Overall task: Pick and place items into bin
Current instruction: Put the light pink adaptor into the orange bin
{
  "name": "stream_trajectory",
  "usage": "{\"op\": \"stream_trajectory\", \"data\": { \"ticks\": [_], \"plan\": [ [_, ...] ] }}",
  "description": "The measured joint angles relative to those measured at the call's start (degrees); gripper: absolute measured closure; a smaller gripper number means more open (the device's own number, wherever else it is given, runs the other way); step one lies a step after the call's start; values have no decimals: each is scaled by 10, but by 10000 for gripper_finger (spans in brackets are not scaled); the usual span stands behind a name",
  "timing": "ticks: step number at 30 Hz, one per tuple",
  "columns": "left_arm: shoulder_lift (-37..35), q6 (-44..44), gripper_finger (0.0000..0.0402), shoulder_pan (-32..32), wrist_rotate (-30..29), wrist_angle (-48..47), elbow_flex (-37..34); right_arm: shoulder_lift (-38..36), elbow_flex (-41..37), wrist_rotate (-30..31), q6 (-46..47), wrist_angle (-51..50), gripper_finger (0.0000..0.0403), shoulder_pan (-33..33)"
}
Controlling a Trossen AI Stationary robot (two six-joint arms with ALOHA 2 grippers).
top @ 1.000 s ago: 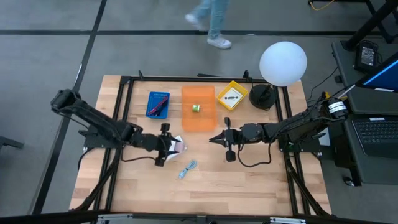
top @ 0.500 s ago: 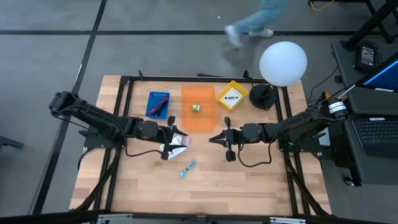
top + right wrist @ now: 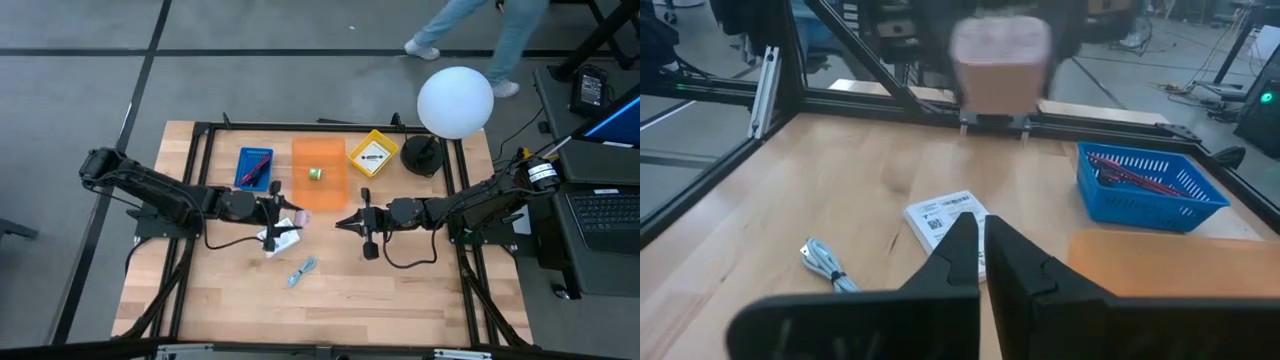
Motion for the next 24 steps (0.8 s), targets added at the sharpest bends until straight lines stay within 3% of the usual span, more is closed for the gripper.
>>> {"op": "stream_trajectory", "data": {
  "ticks": [11,21,24],
  "plan": [
    [14,-39,211,80,-27,35,0,0,0,0,-3,5,398,0],
    [42,-50,211,126,-15,37,2,0,0,0,-4,14,398,0],
    [53,-69,210,146,15,38,7,0,0,0,-5,18,398,-1]
  ]
}}
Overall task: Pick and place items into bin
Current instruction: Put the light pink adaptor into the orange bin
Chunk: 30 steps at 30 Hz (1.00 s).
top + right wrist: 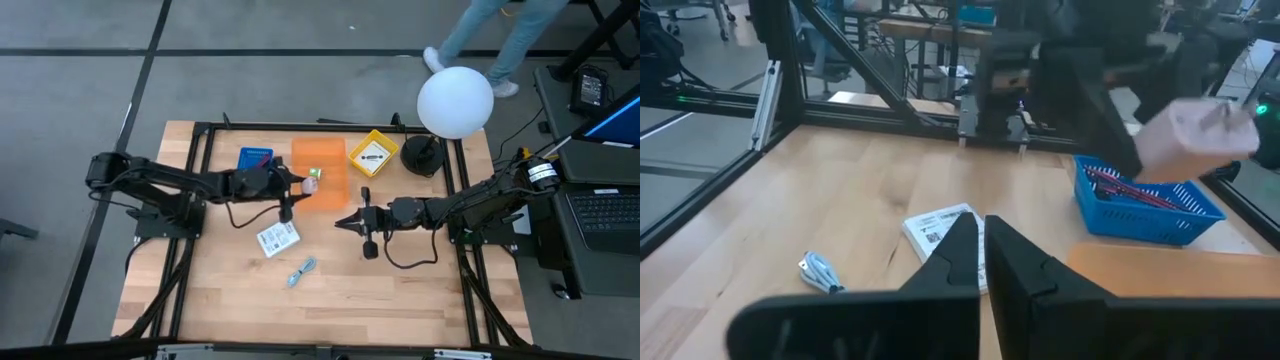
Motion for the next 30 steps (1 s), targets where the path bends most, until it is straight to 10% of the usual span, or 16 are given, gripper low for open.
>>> {"op": "stream_trajectory", "data": {
  "ticks": [30],
  "plan": [
    [250,122,206,91,54,-301,236,0,0,0,4,-9,398,-80]
  ]
}}
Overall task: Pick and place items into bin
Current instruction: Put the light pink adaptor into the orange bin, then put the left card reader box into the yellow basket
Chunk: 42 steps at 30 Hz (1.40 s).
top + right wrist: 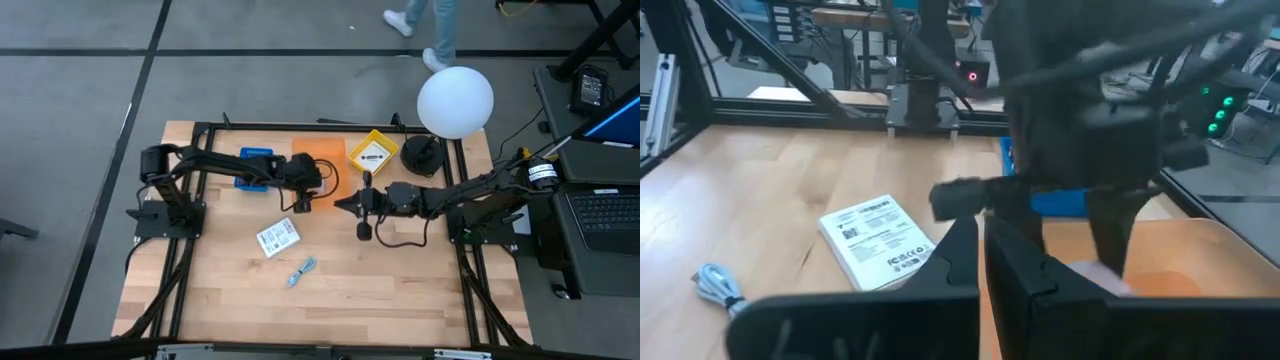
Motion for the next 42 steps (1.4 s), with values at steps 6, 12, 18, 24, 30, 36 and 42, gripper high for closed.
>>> {"op": "stream_trajectory", "data": {
  "ticks": [6,12,18,24,30,36,42],
  "plan": [
    [27,-5,206,0,-7,4,0,0,0,0,0,8,398,-6],
    [43,4,200,1,-8,4,0,0,0,0,0,8,398,-8],
    [40,0,172,1,-33,23,0,0,0,0,0,8,398,-8],
    [40,8,161,1,-35,25,0,0,0,0,0,8,398,-7],
    [5,13,169,-3,-33,-31,-1,0,0,0,0,8,398,-7],
    [-79,3,174,-11,-34,-97,-1,0,0,0,2,9,398,-7],
    [-174,-33,176,-36,-34,-145,-1,0,0,0,2,24,398,-7]
  ]
}}
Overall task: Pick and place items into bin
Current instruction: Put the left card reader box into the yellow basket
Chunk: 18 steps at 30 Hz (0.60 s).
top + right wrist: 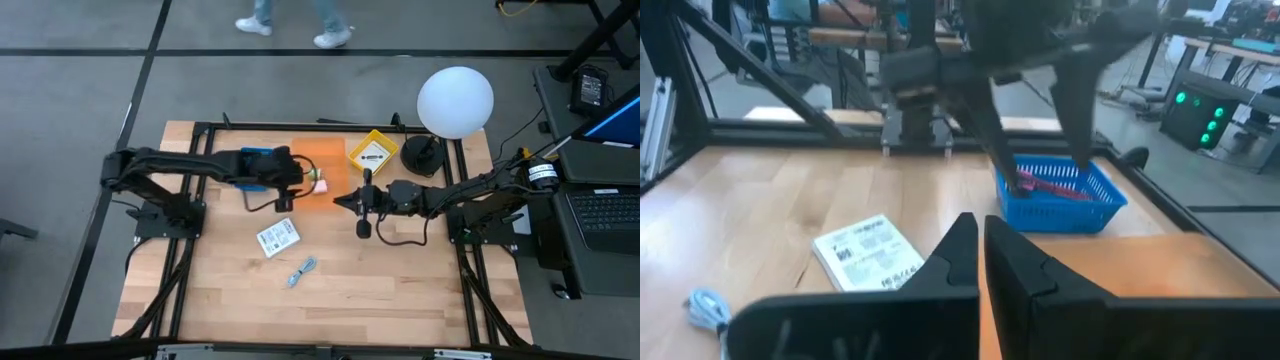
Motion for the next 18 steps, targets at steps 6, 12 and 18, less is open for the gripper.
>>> {"op": "stream_trajectory", "data": {
  "ticks": [6,12,18],
  "plan": [
    [-57,-41,178,-44,0,-52,0,0,0,0,0,14,398,3],
    [-66,-141,178,-101,-3,-141,0,0,0,0,-1,16,398,7],
    [-46,-237,178,-157,-28,-192,-12,0,0,-1,0,23,398,7]
  ]
}}
